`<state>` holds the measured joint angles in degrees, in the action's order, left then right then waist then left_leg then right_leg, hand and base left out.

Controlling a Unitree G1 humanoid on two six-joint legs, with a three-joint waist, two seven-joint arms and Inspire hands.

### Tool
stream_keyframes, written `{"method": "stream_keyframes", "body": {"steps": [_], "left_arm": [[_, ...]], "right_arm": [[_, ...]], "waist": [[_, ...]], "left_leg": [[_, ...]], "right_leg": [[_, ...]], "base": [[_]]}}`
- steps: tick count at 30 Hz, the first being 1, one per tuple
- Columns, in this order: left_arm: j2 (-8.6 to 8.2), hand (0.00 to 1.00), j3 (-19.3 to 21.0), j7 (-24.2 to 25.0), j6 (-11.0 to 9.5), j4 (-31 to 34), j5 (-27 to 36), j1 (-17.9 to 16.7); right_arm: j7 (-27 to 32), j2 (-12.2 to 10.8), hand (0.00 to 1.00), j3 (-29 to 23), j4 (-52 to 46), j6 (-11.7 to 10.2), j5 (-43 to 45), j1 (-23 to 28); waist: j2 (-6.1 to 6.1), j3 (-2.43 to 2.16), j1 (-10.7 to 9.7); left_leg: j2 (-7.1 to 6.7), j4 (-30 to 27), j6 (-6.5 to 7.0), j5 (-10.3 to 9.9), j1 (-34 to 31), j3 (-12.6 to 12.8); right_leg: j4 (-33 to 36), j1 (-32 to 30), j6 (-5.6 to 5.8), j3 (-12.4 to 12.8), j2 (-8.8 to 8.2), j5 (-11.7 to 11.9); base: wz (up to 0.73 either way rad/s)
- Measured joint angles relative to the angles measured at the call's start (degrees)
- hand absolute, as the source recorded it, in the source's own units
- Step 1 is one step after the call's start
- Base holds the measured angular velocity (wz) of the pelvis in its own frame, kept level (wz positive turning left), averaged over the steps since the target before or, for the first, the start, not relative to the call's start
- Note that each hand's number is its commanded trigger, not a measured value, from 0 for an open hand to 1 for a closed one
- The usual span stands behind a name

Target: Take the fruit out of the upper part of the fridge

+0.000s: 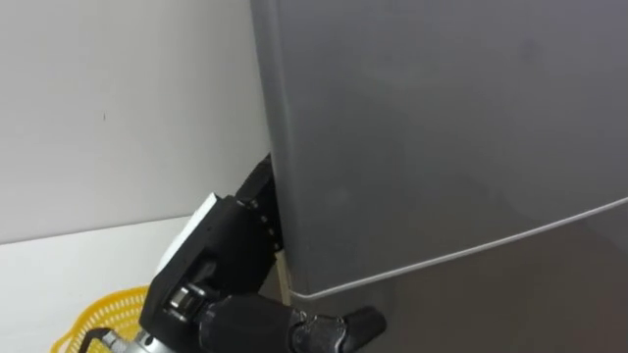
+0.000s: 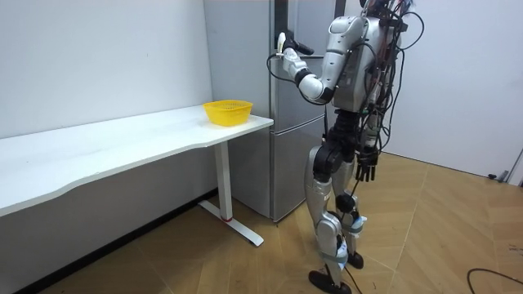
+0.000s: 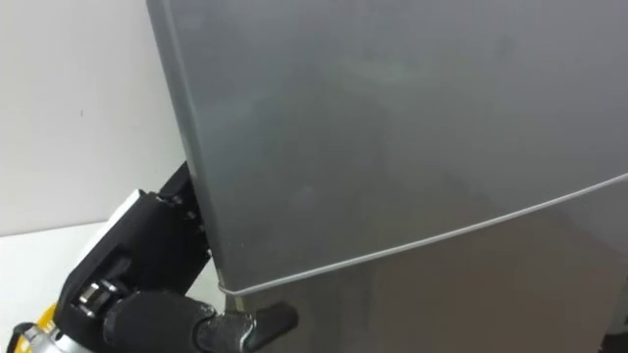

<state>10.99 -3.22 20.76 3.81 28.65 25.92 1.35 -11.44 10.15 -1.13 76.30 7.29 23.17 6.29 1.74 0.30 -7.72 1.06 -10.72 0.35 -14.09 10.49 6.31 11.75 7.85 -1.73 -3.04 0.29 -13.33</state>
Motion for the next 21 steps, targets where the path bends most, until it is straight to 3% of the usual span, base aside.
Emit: {"method": "stream_keyframes", "body": {"steps": [2,6,21], "left_arm": [[0.07,0.00,-0.3,0.0,0.0,0.0,0.6,0.4],[1.76,0.00,-0.7,0.2,-0.1,0.0,3.8,0.6],[2.26,0.00,-1.4,1.6,-0.2,0.0,4.0,1.5]], "right_arm": [[0.2,0.2,0.00,0.1,0.0,-0.2,0.0,-0.1],[1.7,0.3,0.00,1.8,0.0,-0.3,0.0,-0.1],[4.8,0.7,0.00,2.4,-0.2,-0.3,-0.3,0.2]], "waist": [[0.03,-0.03,0.0],[0.05,-0.04,-0.1],[-0.04,-0.06,-0.1]], "left_leg": [[-0.06,0.0,0.00,0.0,0.0,0.0],[-0.01,0.0,0.00,0.0,0.1,-0.1],[-0.13,-0.2,0.00,0.0,-1.0,0.1]], "right_leg": [[0.0,0.0,0.01,0.0,0.09,0.0],[0.0,0.1,0.03,0.1,0.07,0.0],[0.0,-1.1,0.20,0.0,-0.06,0.1]], "base": [[0.00],[0.00],[0.00]]}}
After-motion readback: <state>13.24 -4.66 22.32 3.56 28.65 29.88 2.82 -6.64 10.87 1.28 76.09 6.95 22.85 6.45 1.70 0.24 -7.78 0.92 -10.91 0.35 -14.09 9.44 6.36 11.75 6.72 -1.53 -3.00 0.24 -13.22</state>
